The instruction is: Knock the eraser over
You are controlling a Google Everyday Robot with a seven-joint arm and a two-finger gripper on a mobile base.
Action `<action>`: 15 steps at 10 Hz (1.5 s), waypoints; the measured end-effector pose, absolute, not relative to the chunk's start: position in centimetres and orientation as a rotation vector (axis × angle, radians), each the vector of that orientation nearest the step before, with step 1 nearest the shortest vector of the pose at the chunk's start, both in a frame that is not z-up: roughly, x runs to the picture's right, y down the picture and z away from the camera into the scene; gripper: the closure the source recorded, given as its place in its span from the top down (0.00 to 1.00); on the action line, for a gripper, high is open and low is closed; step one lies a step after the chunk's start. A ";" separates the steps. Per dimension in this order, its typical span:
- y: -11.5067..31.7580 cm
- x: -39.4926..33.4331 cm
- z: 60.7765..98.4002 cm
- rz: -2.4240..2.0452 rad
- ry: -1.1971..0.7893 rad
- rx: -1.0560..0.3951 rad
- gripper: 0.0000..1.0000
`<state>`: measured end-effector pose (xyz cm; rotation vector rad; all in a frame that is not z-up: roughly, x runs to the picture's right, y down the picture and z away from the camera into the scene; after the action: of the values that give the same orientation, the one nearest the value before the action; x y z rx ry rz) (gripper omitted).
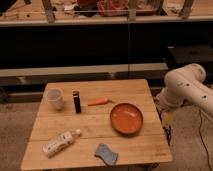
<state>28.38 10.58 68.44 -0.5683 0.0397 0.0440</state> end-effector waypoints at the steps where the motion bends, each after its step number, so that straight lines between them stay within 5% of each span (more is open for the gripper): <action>1: 10.3 28.2 68.6 0.039 0.039 -0.564 0.80; 15: 6.2 24.8 71.8 -0.073 0.002 -0.502 0.80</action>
<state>24.85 6.16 71.79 -0.5022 0.0024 -0.0727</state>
